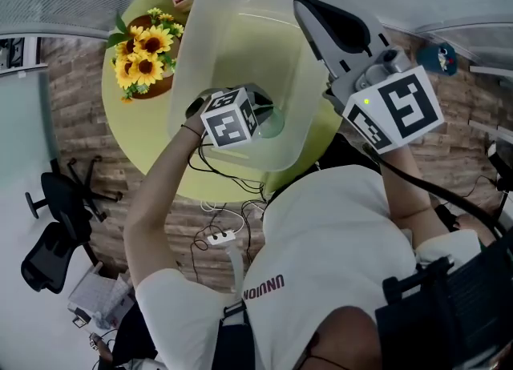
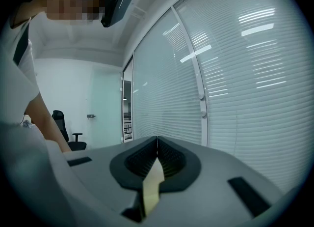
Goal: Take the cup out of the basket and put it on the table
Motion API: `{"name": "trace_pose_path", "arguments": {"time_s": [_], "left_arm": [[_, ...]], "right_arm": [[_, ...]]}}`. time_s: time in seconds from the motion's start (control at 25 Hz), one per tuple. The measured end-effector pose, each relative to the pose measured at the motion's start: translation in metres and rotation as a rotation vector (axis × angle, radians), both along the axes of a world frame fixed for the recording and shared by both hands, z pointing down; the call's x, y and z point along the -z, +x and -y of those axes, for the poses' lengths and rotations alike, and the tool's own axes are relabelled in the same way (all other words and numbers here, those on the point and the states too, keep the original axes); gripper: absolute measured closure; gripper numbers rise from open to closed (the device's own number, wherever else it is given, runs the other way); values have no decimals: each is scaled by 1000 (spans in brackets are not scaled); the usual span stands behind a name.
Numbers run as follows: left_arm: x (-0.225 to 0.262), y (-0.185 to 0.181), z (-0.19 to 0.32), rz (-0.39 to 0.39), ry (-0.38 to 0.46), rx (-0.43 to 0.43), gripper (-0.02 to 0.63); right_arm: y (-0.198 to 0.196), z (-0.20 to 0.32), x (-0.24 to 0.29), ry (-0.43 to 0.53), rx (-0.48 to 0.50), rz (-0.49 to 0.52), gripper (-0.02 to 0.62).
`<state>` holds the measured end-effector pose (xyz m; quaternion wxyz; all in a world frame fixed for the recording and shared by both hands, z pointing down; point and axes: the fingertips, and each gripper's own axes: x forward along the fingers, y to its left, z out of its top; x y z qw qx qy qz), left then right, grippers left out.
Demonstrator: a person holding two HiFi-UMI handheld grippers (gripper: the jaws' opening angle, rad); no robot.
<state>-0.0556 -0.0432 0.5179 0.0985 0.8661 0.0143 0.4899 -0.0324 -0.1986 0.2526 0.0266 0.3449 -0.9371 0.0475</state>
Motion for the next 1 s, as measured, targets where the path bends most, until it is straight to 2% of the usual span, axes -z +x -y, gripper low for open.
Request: {"name": "trace_pose_path", "arguments": {"time_s": [1.0], "left_arm": [[36, -3, 19, -45, 117, 69, 575]], "right_arm": [[5, -15, 16, 39, 0, 13, 575]]}}
